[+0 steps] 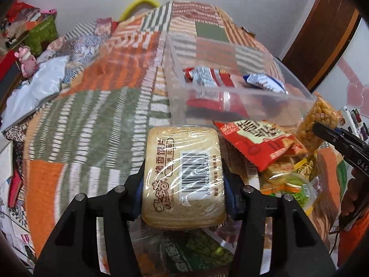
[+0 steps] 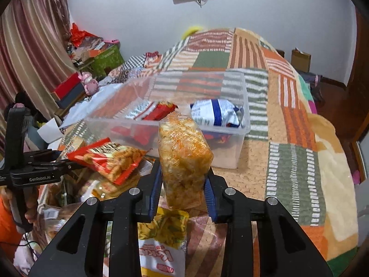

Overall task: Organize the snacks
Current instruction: 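Lower the puffed-snack bag and bread cake into the box and open both tools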

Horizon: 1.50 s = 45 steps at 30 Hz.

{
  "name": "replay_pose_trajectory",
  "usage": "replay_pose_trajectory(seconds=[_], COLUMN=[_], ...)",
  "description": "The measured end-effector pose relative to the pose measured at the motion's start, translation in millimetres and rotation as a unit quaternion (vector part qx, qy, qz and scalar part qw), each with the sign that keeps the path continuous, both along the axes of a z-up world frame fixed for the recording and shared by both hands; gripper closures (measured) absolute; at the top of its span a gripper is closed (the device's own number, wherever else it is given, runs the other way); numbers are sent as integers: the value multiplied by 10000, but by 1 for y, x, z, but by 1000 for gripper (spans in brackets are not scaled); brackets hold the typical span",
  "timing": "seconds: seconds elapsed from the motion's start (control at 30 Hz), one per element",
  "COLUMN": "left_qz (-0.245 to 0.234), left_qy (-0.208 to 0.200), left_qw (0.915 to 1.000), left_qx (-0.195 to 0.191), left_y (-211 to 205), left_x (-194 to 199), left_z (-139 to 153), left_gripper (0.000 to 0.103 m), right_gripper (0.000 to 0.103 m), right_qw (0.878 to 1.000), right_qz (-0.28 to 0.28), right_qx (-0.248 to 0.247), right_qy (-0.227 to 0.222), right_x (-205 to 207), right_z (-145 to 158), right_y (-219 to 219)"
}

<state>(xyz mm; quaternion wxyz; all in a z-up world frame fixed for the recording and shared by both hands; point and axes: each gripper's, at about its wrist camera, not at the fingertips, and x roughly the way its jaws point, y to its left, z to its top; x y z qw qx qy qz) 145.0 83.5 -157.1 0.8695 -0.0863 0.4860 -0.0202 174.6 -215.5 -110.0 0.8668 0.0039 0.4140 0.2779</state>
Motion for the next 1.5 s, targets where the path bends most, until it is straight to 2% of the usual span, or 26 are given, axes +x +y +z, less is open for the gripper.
replay_pose_trajectory(seconds=[0.23,0.47,0.8,1.1,1.13,1.2,1.37,1.5], left_qz=[8,-96,-239,-208,-215,-245,-239,-182], left_qy=[-437,-756,-909,-1057,-1053,-1040,-803,-793], left_qw=[9990,9971,9953,9940,9940,9941,9963,9965], left_qx=[58,-6,-244,-198,-209,-185,-213,-215], left_y=[-3,-12,-29,-34,-34,-33,-31,-28], left_x=[-6,7,36,69,73,78,96,101], left_z=[36,63,69,73,72,69,55,50], left_gripper=[49,49,49,49,50,75,77,77], right_gripper=[73,73,73,73,73,73,73,73], right_qw=[9995,9987,9978,9982,9984,9988,9995,9998], right_qz=[64,69,29,42,54,70,76,83], right_qx=[167,286,396,331,310,249,140,95], right_qy=[-266,-428,-532,-493,-470,-423,-279,-148], right_x=[-3,5,24,45,47,52,61,67], right_z=[22,33,39,35,32,27,14,6], right_y=[3,8,20,32,34,38,45,48])
